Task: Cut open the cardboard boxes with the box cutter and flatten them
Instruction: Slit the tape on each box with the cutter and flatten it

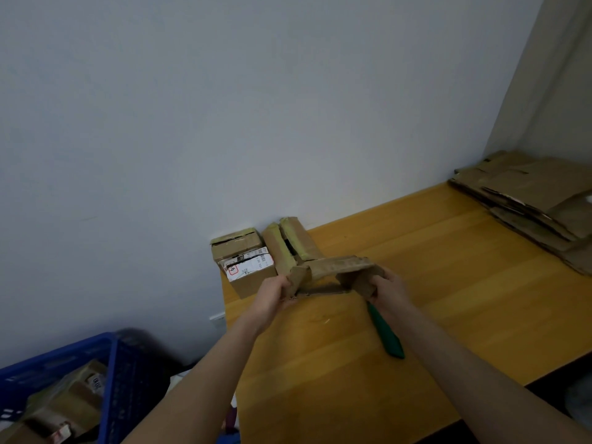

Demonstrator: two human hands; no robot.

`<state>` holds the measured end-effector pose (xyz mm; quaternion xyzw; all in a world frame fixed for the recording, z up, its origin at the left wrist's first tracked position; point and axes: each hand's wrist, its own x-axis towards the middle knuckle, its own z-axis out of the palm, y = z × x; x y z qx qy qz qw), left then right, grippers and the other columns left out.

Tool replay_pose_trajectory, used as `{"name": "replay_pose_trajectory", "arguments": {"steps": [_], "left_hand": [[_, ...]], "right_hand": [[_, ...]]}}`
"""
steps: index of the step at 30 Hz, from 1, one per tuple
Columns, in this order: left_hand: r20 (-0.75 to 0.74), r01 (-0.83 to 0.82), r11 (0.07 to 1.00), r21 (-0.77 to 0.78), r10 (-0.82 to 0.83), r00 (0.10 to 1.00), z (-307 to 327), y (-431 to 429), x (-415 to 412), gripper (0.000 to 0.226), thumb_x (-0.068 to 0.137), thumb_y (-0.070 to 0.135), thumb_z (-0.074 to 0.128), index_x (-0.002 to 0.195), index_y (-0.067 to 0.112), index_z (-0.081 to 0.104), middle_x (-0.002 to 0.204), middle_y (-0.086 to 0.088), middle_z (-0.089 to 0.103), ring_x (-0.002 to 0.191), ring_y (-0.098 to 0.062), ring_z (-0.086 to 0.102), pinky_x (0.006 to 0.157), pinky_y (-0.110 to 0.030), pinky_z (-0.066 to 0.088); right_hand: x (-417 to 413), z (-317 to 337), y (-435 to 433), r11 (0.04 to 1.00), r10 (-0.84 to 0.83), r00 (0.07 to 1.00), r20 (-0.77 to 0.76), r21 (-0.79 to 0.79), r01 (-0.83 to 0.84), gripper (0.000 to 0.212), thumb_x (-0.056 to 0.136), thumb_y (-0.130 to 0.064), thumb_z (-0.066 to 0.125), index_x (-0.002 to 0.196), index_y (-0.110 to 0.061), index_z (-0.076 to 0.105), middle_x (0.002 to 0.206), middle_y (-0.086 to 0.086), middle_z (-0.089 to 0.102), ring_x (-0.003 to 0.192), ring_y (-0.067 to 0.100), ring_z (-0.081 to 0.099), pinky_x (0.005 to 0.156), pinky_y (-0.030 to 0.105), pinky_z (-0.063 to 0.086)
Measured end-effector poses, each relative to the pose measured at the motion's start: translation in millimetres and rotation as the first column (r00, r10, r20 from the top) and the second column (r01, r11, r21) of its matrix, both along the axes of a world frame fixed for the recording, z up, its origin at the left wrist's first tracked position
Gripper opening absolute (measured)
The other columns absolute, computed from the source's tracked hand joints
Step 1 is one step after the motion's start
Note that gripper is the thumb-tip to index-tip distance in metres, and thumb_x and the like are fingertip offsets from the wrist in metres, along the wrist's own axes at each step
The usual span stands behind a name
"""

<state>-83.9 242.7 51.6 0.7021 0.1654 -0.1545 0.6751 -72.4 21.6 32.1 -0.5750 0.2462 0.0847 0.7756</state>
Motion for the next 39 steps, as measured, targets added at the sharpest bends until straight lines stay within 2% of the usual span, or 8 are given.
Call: {"name": "replay_pose_trajectory", "arguments": {"steps": [7, 14, 19, 25, 29, 32, 35, 39], "left_hand": [[-0.114, -0.268, 0.960, -0.079, 0.258, 0.959, -14.1, -2.2, 7.8, 0.052, 0.088, 0.022, 0.069, 0.130, -0.004, 0.053, 0.119, -0.018, 0.061, 0.100, -0.025, 0.061, 0.075, -0.028, 0.052], [-0.241, -0.256, 0.938, -0.233, 0.199, 0.950, -11.5, 4.4, 5.6, 0.034, 0.087, 0.004, 0.068, 0.117, -0.007, 0.056, 0.091, -0.014, 0.067, 0.078, -0.025, 0.066, 0.049, -0.032, 0.058], [-0.185, -0.118, 0.981, -0.153, 0.089, 0.979, -24.7, 6.3, 1.4, 0.030, 0.086, -0.010, 0.061, 0.110, 0.007, 0.063, 0.093, -0.009, 0.069, 0.082, -0.020, 0.065, 0.069, -0.030, 0.058], [-0.232, 0.105, 0.994, -0.005, -0.103, 0.967, -38.3, 9.7, -6.2, 0.025, 0.079, 0.000, 0.069, 0.102, 0.009, 0.063, 0.092, -0.010, 0.066, 0.077, -0.019, 0.061, 0.063, -0.027, 0.049], [-0.241, 0.046, 0.998, 0.049, -0.033, 0.970, -49.5, 11.8, -9.9, 0.024, 0.086, 0.017, 0.073, 0.106, 0.010, 0.061, 0.100, -0.009, 0.069, 0.085, -0.023, 0.067, 0.076, -0.033, 0.055], [-0.174, -0.040, 0.986, 0.163, 0.068, 0.982, -62.3, 7.5, -11.1, 0.017, 0.086, 0.009, 0.072, 0.099, 0.012, 0.062, 0.092, -0.006, 0.069, 0.074, -0.014, 0.065, 0.060, -0.022, 0.055], [-0.189, -0.125, 0.964, 0.235, 0.172, 0.967, -86.3, 4.7, -11.0, 0.021, 0.086, 0.009, 0.072, 0.105, 0.010, 0.063, 0.099, -0.009, 0.070, 0.088, -0.023, 0.066, 0.077, -0.034, 0.056], [-0.251, -0.173, 0.942, 0.287, 0.248, 0.936, -120.4, 5.4, -18.1, 0.020, 0.087, 0.011, 0.070, 0.106, 0.012, 0.063, 0.113, -0.014, 0.069, 0.103, -0.031, 0.065, 0.094, -0.047, 0.052]], "right_hand": [[-1.2, -4.5, 3.3, 0.964, -0.020, 1.000, 0.010, 0.267, 0.017, 0.033, 0.098, 0.005, 0.041, 0.124, -0.009, 0.056, 0.108, 0.013, 0.063, 0.095, 0.024, 0.062, 0.066, 0.029, 0.059], [-7.5, -17.8, -11.1, 0.956, 0.114, 0.991, -0.067, 0.280, -0.091, 0.037, 0.097, -0.003, 0.030, 0.124, -0.008, 0.055, 0.106, 0.013, 0.062, 0.092, 0.027, 0.061, 0.078, 0.039, 0.053], [-4.6, -25.6, -11.3, 0.970, 0.243, 0.966, -0.095, 0.040, -0.240, 0.044, 0.091, -0.044, 0.057, 0.120, -0.011, 0.062, 0.112, 0.008, 0.068, 0.100, 0.028, 0.064, 0.088, 0.047, 0.054], [1.3, -31.4, -6.9, 0.973, 0.141, 0.989, -0.034, -0.182, -0.145, 0.028, 0.089, -0.009, 0.065, 0.115, -0.014, 0.055, 0.109, 0.005, 0.060, 0.085, 0.013, 0.057, 0.067, 0.028, 0.048], [2.7, -41.3, 0.2, 0.946, 0.211, 0.976, -0.060, -0.239, -0.219, 0.032, 0.092, -0.007, 0.062, 0.123, -0.009, 0.057, 0.116, 0.007, 0.060, 0.097, 0.020, 0.056, 0.080, 0.033, 0.048], [1.1, -53.0, 6.8, 0.893, 0.258, 0.962, -0.087, -0.360, -0.272, 0.037, 0.091, -0.009, 0.062, 0.127, -0.005, 0.053, 0.123, 0.010, 0.059, 0.108, 0.025, 0.056, 0.094, 0.040, 0.048], [-1.7, -68.1, 16.9, 0.781, 0.276, 0.948, -0.159, -0.538, -0.318, 0.057, 0.090, -0.009, 0.061, 0.142, -0.009, 0.038, 0.135, 0.012, 0.052, 0.113, 0.025, 0.053, 0.096, 0.038, 0.046], [-14.5, -86.6, 29.9, 0.436, 0.355, 0.888, -0.292, -0.789, -0.434, 0.075, 0.094, -0.013, 0.053, 0.154, -0.018, 0.009, 0.153, 0.009, 0.024, 0.134, 0.027, 0.034, 0.102, 0.035, 0.039]]}}
